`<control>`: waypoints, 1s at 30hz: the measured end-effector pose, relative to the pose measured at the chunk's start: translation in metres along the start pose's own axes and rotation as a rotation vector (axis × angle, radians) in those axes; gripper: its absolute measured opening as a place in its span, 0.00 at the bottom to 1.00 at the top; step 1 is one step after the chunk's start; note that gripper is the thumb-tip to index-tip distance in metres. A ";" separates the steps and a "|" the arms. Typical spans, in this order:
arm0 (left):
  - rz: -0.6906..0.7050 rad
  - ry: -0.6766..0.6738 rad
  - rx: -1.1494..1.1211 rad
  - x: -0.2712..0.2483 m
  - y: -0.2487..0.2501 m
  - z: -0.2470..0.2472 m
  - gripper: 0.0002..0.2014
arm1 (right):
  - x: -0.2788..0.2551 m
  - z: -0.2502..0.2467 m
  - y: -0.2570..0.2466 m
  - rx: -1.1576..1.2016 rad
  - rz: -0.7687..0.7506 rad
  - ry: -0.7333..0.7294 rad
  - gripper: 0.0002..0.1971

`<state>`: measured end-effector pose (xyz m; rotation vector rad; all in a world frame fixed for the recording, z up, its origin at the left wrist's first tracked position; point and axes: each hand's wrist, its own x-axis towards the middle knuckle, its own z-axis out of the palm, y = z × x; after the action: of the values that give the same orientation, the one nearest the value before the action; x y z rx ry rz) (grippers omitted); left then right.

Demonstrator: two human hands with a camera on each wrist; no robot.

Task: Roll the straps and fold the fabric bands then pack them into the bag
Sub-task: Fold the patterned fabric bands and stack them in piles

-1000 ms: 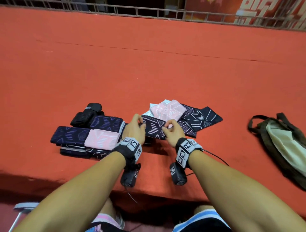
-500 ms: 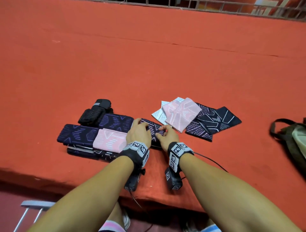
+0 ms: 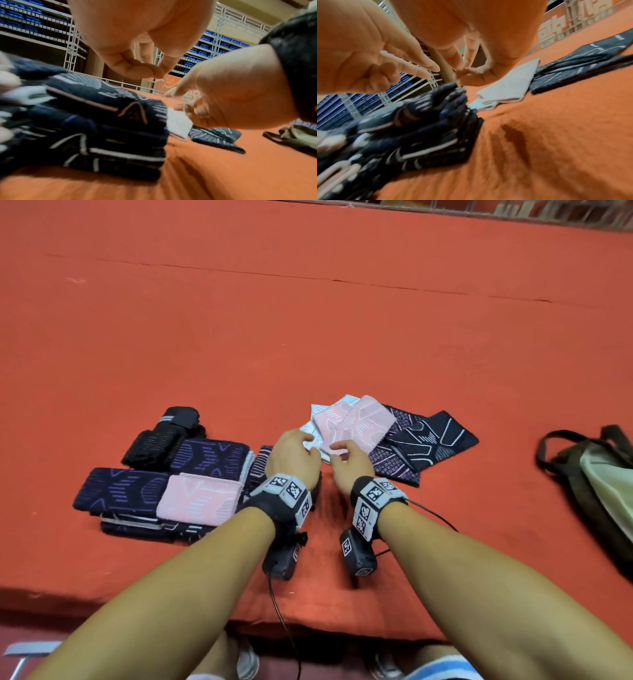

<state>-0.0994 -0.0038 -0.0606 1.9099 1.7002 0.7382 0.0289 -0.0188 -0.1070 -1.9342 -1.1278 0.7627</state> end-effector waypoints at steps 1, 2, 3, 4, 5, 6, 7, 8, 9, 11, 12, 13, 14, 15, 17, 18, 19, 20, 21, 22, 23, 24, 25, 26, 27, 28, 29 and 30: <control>-0.012 -0.019 -0.063 0.003 0.006 0.004 0.14 | 0.004 -0.009 0.004 0.016 0.045 0.007 0.11; -0.031 -0.038 -0.127 0.007 0.011 0.009 0.13 | 0.010 -0.017 0.010 0.037 0.088 0.012 0.12; -0.049 -0.051 -0.187 0.009 0.015 0.015 0.12 | 0.016 -0.021 0.017 0.053 0.133 0.014 0.13; -0.061 -0.063 -0.235 0.011 0.018 0.019 0.12 | 0.026 -0.023 0.027 0.060 0.170 0.011 0.16; -0.064 -0.078 -0.265 0.012 0.018 0.025 0.11 | 0.042 -0.020 0.045 0.074 0.195 0.011 0.19; -0.059 -0.093 -0.282 0.011 0.017 0.029 0.10 | 0.063 -0.015 0.070 0.096 0.222 0.004 0.22; -0.052 -0.106 -0.295 0.011 0.015 0.034 0.10 | 0.081 -0.009 0.091 0.118 0.242 -0.002 0.24; -0.046 -0.114 -0.313 0.011 0.011 0.037 0.10 | 0.091 -0.006 0.099 0.129 0.254 -0.002 0.25; -0.047 -0.122 -0.333 0.011 0.008 0.038 0.10 | 0.095 -0.004 0.099 0.139 0.256 0.007 0.25; -0.063 -0.135 -0.365 0.010 0.004 0.040 0.10 | 0.084 -0.008 0.073 0.154 0.231 0.031 0.23; -0.075 -0.140 -0.373 0.010 0.002 0.041 0.11 | 0.079 -0.009 0.060 0.153 0.226 0.030 0.21; -0.083 -0.142 -0.376 0.009 0.002 0.041 0.11 | 0.074 -0.011 0.049 0.153 0.221 0.020 0.20; -0.088 -0.143 -0.379 0.007 0.002 0.041 0.11 | 0.072 -0.012 0.043 0.162 0.212 0.014 0.18; -0.088 -0.142 -0.383 0.006 0.003 0.041 0.10 | 0.071 -0.014 0.038 0.178 0.211 0.020 0.16; -0.079 -0.137 -0.392 0.005 0.006 0.042 0.10 | 0.065 -0.022 0.031 0.232 0.222 0.049 0.11; -0.075 -0.135 -0.390 0.005 0.007 0.043 0.11 | 0.061 -0.027 0.030 0.264 0.226 0.058 0.07; -0.066 -0.137 -0.385 0.004 0.009 0.043 0.12 | 0.055 -0.036 0.027 0.292 0.230 0.067 0.04; -0.056 -0.145 -0.370 0.002 0.011 0.045 0.13 | 0.048 -0.045 0.025 0.307 0.245 0.079 0.05; -0.042 -0.158 -0.356 -0.002 0.014 0.047 0.13 | 0.040 -0.055 0.024 0.325 0.279 0.085 0.07; -0.025 -0.174 -0.345 -0.008 0.018 0.049 0.14 | 0.033 -0.066 0.025 0.342 0.322 0.090 0.07; -0.002 -0.191 -0.321 -0.015 0.020 0.053 0.15 | 0.026 -0.076 0.026 0.360 0.370 0.077 0.06; 0.028 -0.204 -0.275 -0.023 0.023 0.056 0.17 | 0.018 -0.086 0.030 0.371 0.415 0.062 0.06; 0.052 -0.223 -0.212 -0.033 0.026 0.060 0.20 | 0.010 -0.096 0.034 0.386 0.453 0.045 0.05; 0.058 -0.249 -0.149 -0.042 0.027 0.063 0.23 | 0.002 -0.104 0.038 0.413 0.491 0.042 0.06; 0.053 -0.271 -0.115 -0.051 0.028 0.067 0.25 | -0.004 -0.110 0.044 0.453 0.527 0.059 0.09; 0.033 -0.292 -0.113 -0.058 0.025 0.072 0.27 | -0.010 -0.114 0.051 0.505 0.570 0.076 0.12; 0.015 -0.303 -0.133 -0.067 0.023 0.076 0.29 | -0.018 -0.117 0.058 0.545 0.609 0.080 0.11; -0.001 -0.308 -0.153 -0.073 0.019 0.081 0.31 | -0.024 -0.118 0.062 0.579 0.643 0.077 0.08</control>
<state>-0.0373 -0.0788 -0.1137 1.8099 1.4143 0.5247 0.1384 -0.0971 -0.0924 -1.7796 -0.1633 1.1819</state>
